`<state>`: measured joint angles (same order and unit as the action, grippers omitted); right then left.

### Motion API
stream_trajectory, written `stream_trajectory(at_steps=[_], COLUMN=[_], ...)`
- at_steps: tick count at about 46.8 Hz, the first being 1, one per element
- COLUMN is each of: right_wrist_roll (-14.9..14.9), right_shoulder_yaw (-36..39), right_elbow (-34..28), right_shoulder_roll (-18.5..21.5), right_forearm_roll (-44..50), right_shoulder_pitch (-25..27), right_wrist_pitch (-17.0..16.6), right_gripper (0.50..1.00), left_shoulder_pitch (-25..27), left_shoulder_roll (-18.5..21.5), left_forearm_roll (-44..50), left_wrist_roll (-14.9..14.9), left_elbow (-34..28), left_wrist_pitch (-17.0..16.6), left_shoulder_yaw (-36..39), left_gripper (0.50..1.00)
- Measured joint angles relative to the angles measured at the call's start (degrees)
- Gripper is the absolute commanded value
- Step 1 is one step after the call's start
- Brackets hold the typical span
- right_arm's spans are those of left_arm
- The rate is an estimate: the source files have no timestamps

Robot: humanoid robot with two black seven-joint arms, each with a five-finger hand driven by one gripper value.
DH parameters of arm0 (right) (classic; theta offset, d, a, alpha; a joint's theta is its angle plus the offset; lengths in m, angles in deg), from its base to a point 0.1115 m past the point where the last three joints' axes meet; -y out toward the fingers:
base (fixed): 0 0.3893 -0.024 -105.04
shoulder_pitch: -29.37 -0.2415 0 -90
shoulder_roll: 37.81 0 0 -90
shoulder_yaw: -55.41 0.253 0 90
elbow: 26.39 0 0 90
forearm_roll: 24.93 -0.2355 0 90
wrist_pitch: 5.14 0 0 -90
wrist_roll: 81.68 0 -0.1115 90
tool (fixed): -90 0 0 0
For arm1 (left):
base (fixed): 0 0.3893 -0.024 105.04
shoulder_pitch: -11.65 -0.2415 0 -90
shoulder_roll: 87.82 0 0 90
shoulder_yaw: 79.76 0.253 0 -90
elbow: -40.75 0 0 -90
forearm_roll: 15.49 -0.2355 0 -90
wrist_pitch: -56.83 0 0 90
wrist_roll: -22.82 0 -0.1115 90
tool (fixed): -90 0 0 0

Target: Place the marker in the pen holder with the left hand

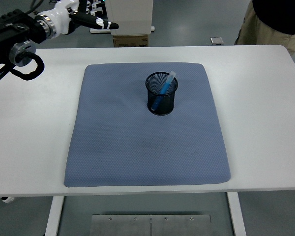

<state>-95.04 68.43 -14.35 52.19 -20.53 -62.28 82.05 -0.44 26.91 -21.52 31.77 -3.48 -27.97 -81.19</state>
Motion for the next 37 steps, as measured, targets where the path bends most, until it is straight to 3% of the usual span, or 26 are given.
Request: stream_trajectory(at_steps=[16,26,37], right_wrist_roll=[0.0,0.0,0.0], right_shoulder_yaw=[0.0,0.0,-0.5], right_elbow=[0.0,0.0,0.0], right_shoulder_roll=[0.0,0.0,0.0], right_forearm_roll=[0.0,0.0,0.2], right_shoulder_pitch=[0.0,0.0,0.0], right_wrist_pitch=[0.0,0.1,0.1], right_gripper=[1.0,1.0,1.0], left_shoulder_pitch=[-14.5,-21.1,-23.5], left_shoulder_roll=[3.0,5.1,5.0], left_forearm_roll=[0.2,1.4,1.8], left_wrist_roll=[0.1,1.0,2.5], left_elbow=[0.9,0.9,0.9], left_wrist_pitch=[0.7,4.5,4.4], left_shoulder_yaw=[-18.6,-28.1,-29.6], left_gripper=[1.0,1.0,1.0])
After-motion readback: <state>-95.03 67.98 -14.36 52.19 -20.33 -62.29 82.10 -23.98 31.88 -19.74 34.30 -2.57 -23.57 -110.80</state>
